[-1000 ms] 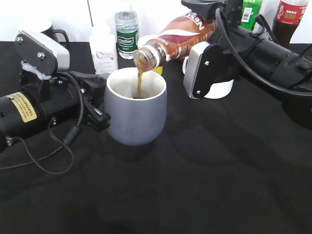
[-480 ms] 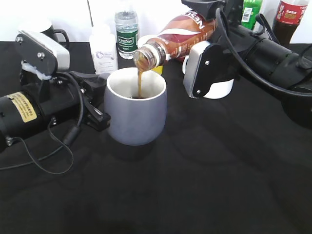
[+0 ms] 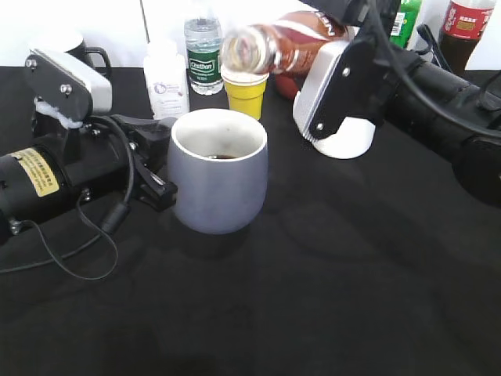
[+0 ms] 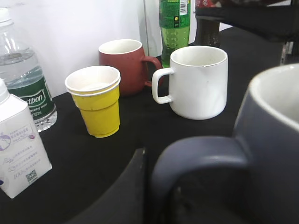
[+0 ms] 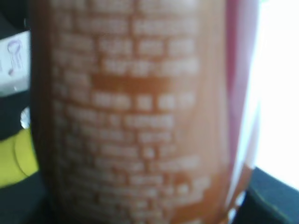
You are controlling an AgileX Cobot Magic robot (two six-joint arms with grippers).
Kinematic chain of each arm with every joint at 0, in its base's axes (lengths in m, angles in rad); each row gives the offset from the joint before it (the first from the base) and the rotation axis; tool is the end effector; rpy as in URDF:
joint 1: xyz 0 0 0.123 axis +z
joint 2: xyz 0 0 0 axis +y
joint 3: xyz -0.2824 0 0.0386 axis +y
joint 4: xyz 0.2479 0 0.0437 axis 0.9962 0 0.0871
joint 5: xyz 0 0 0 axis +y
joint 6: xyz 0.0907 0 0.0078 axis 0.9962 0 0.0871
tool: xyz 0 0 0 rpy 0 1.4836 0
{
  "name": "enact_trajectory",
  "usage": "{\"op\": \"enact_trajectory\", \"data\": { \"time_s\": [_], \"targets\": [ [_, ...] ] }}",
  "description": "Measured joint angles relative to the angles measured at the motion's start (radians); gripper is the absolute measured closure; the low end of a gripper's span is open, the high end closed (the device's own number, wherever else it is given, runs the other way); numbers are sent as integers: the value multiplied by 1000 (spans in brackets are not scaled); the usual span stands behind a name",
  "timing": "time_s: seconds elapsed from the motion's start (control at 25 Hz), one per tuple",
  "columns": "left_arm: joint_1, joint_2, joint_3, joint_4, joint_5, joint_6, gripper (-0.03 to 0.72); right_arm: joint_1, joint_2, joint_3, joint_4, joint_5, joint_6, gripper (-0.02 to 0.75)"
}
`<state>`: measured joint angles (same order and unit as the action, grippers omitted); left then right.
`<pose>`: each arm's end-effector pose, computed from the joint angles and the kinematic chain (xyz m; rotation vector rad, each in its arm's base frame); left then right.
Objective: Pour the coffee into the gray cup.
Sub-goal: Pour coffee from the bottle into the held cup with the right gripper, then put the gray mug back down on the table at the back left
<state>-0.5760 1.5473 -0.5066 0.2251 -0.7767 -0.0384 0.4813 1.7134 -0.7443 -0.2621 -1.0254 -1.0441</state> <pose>0.2298 -0.1662 0.1974 0.7178 1.6304 -0.4659 0.2945 0.1765 0.2286 -1.1942 0.8384 -0.4127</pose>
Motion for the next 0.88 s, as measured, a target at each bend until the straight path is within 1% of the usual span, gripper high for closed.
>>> {"op": "enact_trajectory", "data": {
  "time_s": [0.08, 0.28, 0.36, 0.44, 0.52, 0.56, 0.68, 0.88],
  "targets": [
    [0, 0, 0, 0, 0, 0, 635, 0, 0, 0, 0, 0, 166, 204],
    [0, 0, 0, 0, 0, 0, 635, 0, 0, 0, 0, 9, 766, 204],
    [0, 0, 0, 0, 0, 0, 635, 0, 0, 0, 1, 20, 955, 204],
    [0, 0, 0, -11, -2, 0, 635, 0, 0, 0, 2, 24, 1091, 204],
    [11, 0, 0, -22, -40, 1, 635, 0, 0, 0, 3, 25, 1149, 204],
    [24, 0, 0, -45, -68, 1, 635, 0, 0, 0, 3, 30, 1158, 204],
    [111, 0, 0, -127, -125, 7, 635, 0, 0, 0, 3, 69, 1162, 204],
    [332, 2, 0, -147, -157, 53, 635, 0, 0, 0, 3, 76, 1163, 204]
  ]
}}
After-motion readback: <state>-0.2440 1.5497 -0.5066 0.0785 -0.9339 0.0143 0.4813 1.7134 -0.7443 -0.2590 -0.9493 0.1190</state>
